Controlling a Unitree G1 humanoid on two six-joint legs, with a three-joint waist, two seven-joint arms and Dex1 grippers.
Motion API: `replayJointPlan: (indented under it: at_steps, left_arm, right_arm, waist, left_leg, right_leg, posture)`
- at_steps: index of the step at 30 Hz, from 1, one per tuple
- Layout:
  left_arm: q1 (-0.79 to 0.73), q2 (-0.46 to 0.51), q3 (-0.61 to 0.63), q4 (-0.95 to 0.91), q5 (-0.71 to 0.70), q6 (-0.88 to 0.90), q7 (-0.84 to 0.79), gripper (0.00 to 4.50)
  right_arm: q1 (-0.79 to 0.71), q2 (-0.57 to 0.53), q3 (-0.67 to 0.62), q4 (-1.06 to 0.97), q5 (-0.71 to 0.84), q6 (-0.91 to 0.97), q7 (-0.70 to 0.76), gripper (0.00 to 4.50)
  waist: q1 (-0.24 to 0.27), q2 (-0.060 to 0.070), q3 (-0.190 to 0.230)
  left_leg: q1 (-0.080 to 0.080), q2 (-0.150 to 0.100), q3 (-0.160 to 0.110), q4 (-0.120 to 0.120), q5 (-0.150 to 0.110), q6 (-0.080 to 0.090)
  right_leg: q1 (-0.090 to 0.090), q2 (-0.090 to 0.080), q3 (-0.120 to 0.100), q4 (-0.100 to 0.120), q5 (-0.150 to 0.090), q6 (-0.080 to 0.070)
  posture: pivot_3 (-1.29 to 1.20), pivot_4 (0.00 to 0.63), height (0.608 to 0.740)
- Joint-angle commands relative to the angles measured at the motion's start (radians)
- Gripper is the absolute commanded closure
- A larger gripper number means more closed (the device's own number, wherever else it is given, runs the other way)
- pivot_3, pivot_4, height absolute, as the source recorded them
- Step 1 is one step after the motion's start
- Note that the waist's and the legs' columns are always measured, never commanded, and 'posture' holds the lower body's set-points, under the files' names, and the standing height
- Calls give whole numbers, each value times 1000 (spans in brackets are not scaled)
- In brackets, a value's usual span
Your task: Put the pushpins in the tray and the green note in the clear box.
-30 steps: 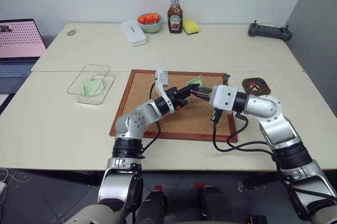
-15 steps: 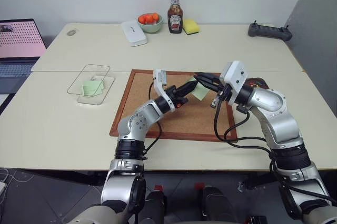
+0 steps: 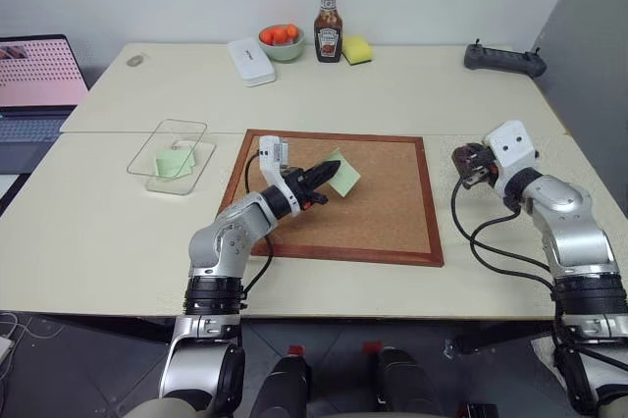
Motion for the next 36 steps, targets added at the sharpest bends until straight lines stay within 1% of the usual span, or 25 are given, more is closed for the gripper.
replayJointPlan:
  at_steps: [1,8,9,12,14,15,18,23,26,29,31,32,34,36]
  left_arm:
    - [-30,2,-9,-66,7,-28,10,4440]
    - [-20,7,-27,-66,23,-38,16,4440]
    - [-20,6,-28,-66,25,-38,17,4477]
    - [-22,3,-30,-64,31,-42,19,4500]
    - [-23,2,-30,-64,33,-43,20,4500]
    - [-24,2,-30,-64,34,-43,21,4500]
    - [-26,3,-28,-62,37,-44,21,4500]
    - [-38,5,-24,-44,46,-52,21,4500]
    - [-51,8,-18,-38,53,-64,29,4500]
    - [-73,57,-34,-71,108,-84,47,4500]
    - [-92,89,-18,-101,126,-78,86,4500]
    - [-94,119,5,-131,136,-64,118,4500]
    - [-89,162,32,-167,147,-43,155,4500]
    - [-58,247,52,-185,208,-58,184,4500]
  right_arm:
    - [-64,-26,16,139,-55,-67,-27,4500]
    - [-184,2,49,428,-95,-195,-46,4500]
    - [-201,5,50,460,-96,-206,-50,4256]
    - [-244,9,52,540,-97,-234,-59,3708]
    - [-258,8,55,567,-97,-246,-56,3222]
    - [-262,7,56,575,-97,-251,-55,2892]
    - [-272,5,51,582,-90,-262,-57,2172]
    - [-274,3,37,557,-71,-258,-49,2172]
    - [-263,-10,12,482,-43,-242,-42,2172]
    - [-227,-16,-25,337,18,-226,11,2172]
    - [-204,-13,-44,253,72,-216,71,2172]
    - [-189,-11,-39,193,105,-225,131,2172]
    - [-170,-7,-25,113,143,-228,206,2172]
    - [-153,10,9,22,179,-247,288,2172]
  waist:
    - [-3,0,0]
    - [-5,0,0]
    - [-4,0,0]
    - [-4,0,0]
    - [-3,0,0]
    - [-3,0,0]
    - [-3,0,0]
    - [-3,0,0]
    - [-4,0,0]
    - [-4,0,0]
    - [-6,0,0]
    - [-6,0,0]
    - [-8,0,0]
    - [-10,0,0]
  left_leg:
    - [0,0,0,0,0,0]
    - [1,1,2,0,0,0]
    - [1,1,2,0,0,0]
    - [1,1,2,1,0,0]
    - [1,1,2,0,0,0]
    - [1,1,2,0,0,0]
    - [0,1,1,0,0,0]
    - [0,1,2,0,0,0]
    - [0,1,1,1,0,0]
    - [0,1,1,1,0,0]
    - [0,2,1,0,0,0]
    - [0,2,0,0,0,0]
    - [0,3,0,0,0,0]
    - [1,3,0,0,0,0]
  right_leg:
    - [0,0,0,0,0,-1]
    - [0,3,0,0,2,-2]
    - [0,3,1,-1,3,-2]
    - [0,3,1,-1,3,-2]
    - [0,3,1,-1,3,-2]
    - [0,3,1,-1,3,-2]
    - [0,3,1,-2,3,-2]
    - [0,3,1,-1,3,-2]
    - [0,4,2,-1,4,-2]
    - [0,4,1,-1,4,-2]
    - [0,5,2,-1,4,-2]
    - [0,6,1,-1,4,-2]
    - [0,6,1,-1,4,-2]
    - [0,6,1,-1,4,-2]
  posture:
    - [0,150,740]
    - [0,150,740]
    - [0,150,740]
    - [0,150,740]
    - [0,150,740]
    - [0,150,740]
    - [0,150,740]
    - [0,150,740]
    - [0,150,740]
    - [0,150,740]
    - [0,150,740]
    - [0,150,740]
    - [0,150,740]
    - [0,150,740]
